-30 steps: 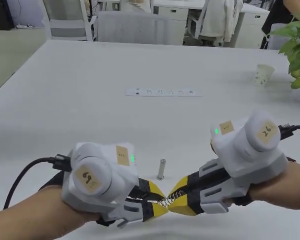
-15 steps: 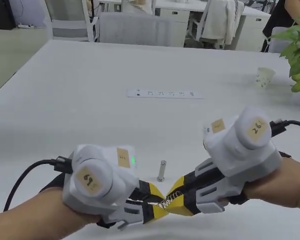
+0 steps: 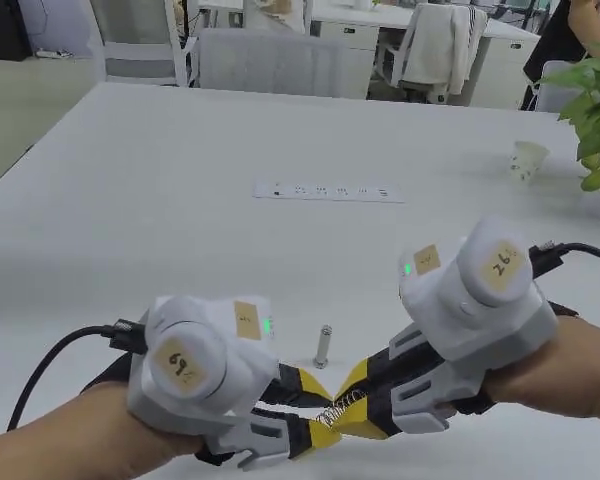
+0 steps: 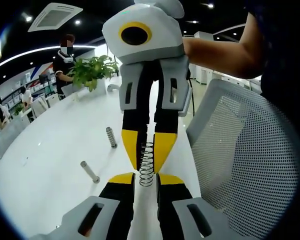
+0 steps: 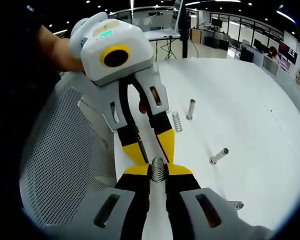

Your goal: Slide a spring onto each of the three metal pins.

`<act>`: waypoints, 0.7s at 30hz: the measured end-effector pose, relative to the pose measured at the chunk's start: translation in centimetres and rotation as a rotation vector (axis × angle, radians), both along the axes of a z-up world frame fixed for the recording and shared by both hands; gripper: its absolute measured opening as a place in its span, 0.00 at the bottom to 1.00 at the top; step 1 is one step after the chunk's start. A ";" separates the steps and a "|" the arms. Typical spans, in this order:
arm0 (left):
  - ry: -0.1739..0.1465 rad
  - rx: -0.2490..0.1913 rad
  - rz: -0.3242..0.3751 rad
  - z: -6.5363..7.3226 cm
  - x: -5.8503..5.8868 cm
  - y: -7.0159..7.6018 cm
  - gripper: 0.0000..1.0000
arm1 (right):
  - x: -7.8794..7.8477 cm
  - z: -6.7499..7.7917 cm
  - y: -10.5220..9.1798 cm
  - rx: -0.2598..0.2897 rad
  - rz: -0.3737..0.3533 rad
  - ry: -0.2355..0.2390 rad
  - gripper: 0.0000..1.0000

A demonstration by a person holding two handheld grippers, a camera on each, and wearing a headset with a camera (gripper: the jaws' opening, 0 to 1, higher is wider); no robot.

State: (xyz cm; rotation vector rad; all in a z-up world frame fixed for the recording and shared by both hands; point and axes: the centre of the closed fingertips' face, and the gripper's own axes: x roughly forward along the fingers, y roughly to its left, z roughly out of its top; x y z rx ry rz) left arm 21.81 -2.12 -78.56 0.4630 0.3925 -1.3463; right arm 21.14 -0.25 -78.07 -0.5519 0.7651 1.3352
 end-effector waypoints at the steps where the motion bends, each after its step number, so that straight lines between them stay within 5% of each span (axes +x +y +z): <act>1: 0.003 -0.001 0.003 0.0 0.0 0.1 0.11 | 0.0 0.0 0.0 -0.001 0.000 0.000 0.08; 21: 0.076 -0.025 0.063 -0.1 0.4 2.0 0.33 | 0.3 -0.1 -0.5 -0.009 -0.015 0.005 0.08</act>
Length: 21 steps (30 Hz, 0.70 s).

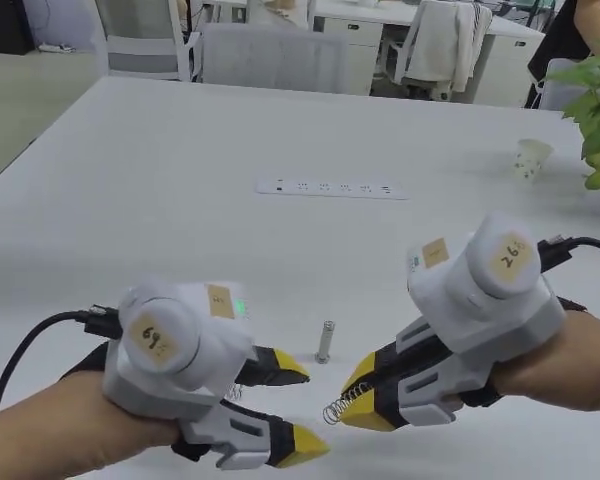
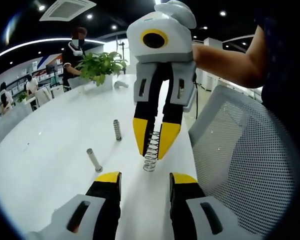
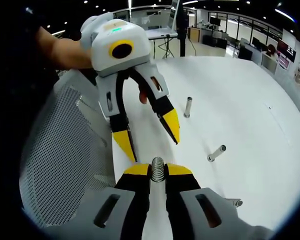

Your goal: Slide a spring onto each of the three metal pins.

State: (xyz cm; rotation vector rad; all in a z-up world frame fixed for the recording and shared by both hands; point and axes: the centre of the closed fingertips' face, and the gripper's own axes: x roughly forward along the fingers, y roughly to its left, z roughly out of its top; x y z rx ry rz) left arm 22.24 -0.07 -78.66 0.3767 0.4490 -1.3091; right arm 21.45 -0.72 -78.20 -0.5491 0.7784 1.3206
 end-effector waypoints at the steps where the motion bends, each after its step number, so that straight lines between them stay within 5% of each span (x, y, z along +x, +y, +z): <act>1: 0.001 -0.003 0.001 0.0 0.0 0.1 0.33 | 0.0 0.0 0.0 -0.001 0.000 0.001 0.08; 21: 0.049 -0.061 0.052 -0.1 -0.4 2.9 0.54 | 0.3 0.0 -0.5 -0.013 -0.005 -0.003 0.09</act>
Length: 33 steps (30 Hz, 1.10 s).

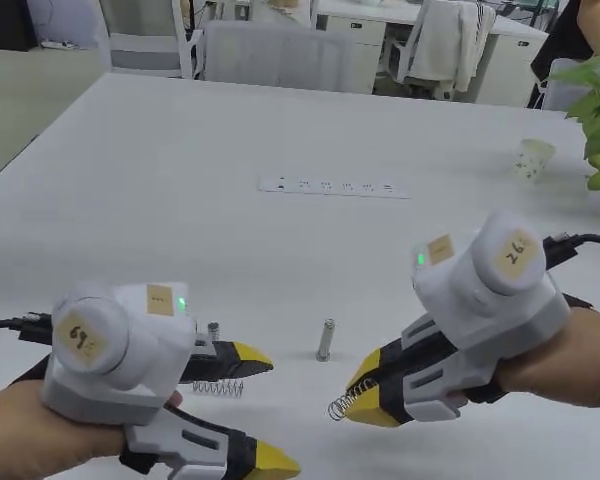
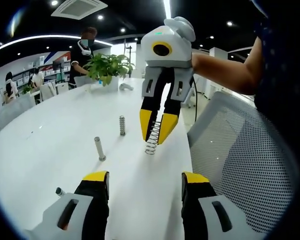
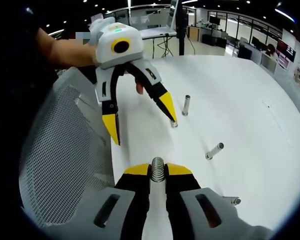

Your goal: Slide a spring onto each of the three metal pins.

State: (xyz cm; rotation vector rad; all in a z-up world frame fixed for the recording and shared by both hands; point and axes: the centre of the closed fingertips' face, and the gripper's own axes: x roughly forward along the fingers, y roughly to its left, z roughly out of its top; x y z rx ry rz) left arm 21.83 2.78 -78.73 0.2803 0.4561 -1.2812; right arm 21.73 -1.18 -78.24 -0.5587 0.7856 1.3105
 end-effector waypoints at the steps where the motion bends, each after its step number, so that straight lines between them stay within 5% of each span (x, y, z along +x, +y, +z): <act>1: 0.005 -0.004 0.005 0.0 0.0 0.2 0.55 | 0.0 0.0 -0.1 -0.001 -0.002 0.000 0.09; 16: 0.029 -0.041 0.116 -0.5 0.6 3.6 0.60 | 0.4 0.1 -0.3 -0.009 -0.007 0.002 0.09; 33: 0.017 -0.082 0.252 -0.5 1.1 7.0 0.65 | 1.7 1.0 -1.2 -0.036 -0.017 -0.008 0.09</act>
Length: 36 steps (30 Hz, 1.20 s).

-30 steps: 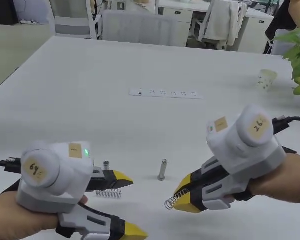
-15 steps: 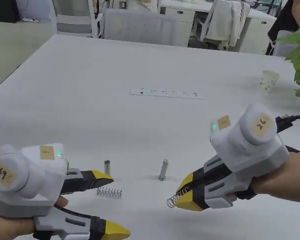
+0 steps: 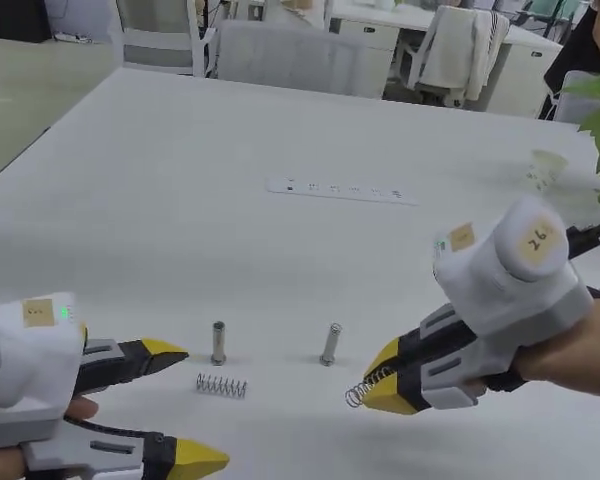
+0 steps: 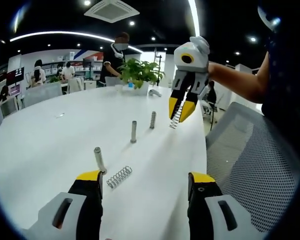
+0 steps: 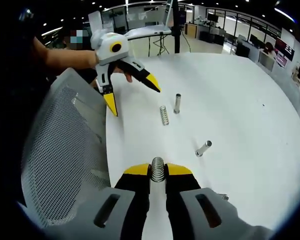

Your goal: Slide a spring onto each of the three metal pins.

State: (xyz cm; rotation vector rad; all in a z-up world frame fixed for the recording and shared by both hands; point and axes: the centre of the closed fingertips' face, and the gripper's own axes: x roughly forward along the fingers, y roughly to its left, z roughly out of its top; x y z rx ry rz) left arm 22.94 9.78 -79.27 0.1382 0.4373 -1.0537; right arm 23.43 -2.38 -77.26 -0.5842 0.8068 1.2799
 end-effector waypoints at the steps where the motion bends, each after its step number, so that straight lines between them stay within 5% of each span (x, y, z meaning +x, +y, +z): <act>1: 0.000 -0.001 0.004 0.0 0.0 0.1 0.66 | 0.1 0.1 0.0 -0.001 -0.001 -0.003 0.09; 23: -0.019 -0.018 0.067 -0.3 -0.2 1.9 0.70 | 4.5 2.3 -0.4 -0.073 -0.008 -0.061 0.09; 36: -0.019 -0.013 0.072 -0.6 -0.8 2.1 0.69 | 7.1 1.5 0.2 -0.165 0.039 -0.065 0.09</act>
